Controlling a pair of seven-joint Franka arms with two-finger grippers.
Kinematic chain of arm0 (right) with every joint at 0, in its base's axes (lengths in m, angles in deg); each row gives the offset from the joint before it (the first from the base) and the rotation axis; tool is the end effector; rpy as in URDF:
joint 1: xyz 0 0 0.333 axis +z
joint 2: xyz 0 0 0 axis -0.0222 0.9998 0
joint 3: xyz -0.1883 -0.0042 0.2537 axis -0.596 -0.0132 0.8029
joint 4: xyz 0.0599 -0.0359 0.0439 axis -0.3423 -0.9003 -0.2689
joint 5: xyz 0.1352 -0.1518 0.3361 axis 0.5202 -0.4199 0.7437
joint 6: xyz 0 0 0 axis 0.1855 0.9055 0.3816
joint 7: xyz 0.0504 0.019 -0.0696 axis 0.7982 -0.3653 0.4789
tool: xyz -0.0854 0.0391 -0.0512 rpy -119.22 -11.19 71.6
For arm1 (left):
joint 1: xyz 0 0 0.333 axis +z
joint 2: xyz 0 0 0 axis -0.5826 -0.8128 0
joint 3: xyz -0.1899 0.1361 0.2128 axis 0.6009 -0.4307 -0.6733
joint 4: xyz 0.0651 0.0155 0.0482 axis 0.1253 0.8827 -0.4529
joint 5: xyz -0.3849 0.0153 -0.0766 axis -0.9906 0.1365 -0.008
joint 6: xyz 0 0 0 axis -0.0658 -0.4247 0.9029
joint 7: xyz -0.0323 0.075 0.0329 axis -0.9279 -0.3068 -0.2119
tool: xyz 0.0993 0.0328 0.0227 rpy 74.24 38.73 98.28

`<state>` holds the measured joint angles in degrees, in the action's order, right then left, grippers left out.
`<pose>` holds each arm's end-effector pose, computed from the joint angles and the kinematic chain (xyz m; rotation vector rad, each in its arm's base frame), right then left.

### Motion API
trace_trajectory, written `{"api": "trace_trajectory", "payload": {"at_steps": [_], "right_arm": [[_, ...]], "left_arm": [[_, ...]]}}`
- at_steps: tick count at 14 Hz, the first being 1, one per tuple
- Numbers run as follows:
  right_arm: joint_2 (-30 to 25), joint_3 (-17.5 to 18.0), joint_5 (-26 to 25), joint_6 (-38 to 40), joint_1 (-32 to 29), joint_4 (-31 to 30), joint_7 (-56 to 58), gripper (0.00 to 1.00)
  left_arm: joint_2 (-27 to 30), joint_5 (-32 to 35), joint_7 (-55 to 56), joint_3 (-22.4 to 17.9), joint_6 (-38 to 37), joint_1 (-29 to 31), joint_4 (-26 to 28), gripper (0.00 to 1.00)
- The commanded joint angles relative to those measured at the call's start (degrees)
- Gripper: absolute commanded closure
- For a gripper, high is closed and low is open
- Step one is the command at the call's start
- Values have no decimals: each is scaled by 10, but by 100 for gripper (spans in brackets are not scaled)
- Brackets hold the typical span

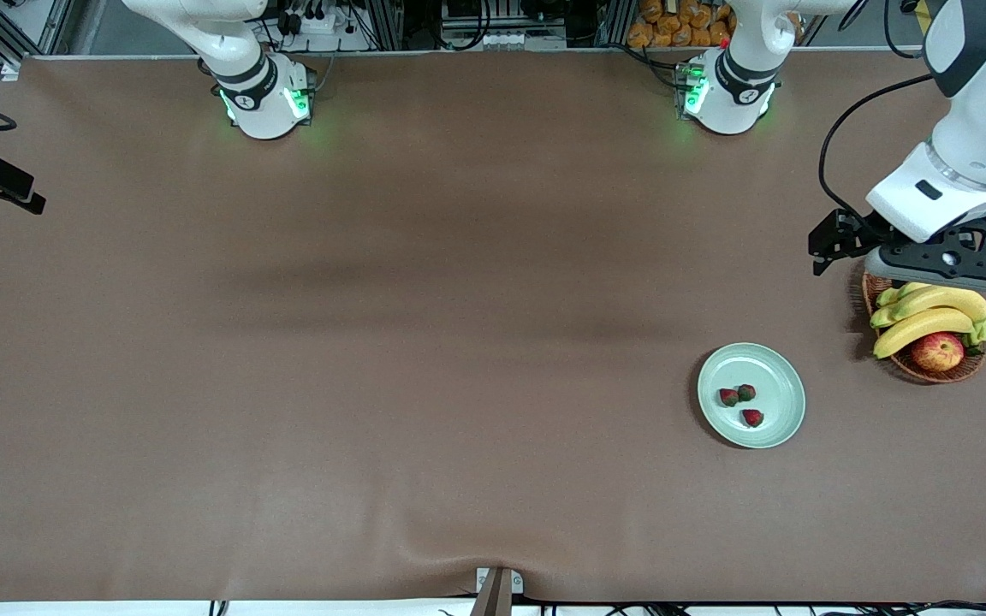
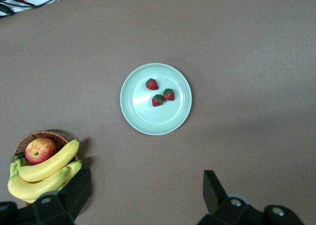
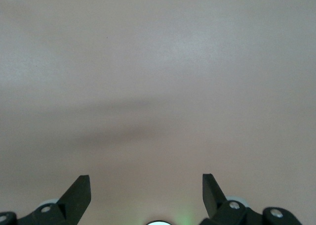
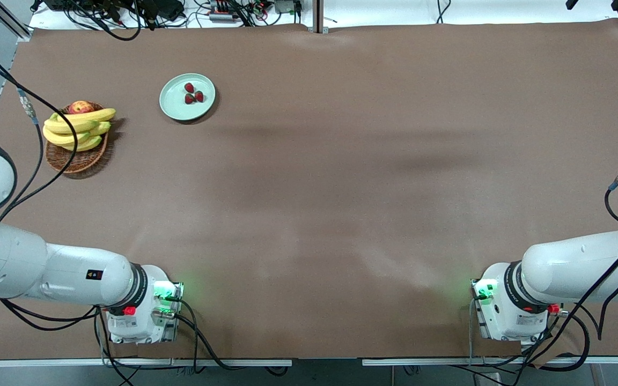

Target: Collect all strawberries into plate

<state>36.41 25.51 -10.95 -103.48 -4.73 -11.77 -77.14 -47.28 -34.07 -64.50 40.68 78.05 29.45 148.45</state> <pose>0.5356 -0.0444 0.6556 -3.1325 0.1336 0.0942 0.5679 -0.0861 0.5809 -3.0643 0.3237 -0.2215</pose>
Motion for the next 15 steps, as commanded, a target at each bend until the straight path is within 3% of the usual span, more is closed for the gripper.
{"api": "trace_trajectory", "payload": {"at_steps": [1, 3, 6, 15], "right_arm": [[-5, 2, 2, 7, -1, 2, 0, 0], [-5, 1, 2, 6, -1, 2, 0, 0], [-5, 1, 2, 7, -1, 2, 0, 0], [-5, 1, 2, 6, -1, 2, 0, 0]], "left_arm": [[0, -12, 28, -5, -44, -1, -47, 0], [-5, -6, 25, -15, -74, -1, -84, 0], [-2, -14, 17, -38, -93, -1, -83, 0], [7, -16, 39, -37, -115, 6, -96, 0]]}}
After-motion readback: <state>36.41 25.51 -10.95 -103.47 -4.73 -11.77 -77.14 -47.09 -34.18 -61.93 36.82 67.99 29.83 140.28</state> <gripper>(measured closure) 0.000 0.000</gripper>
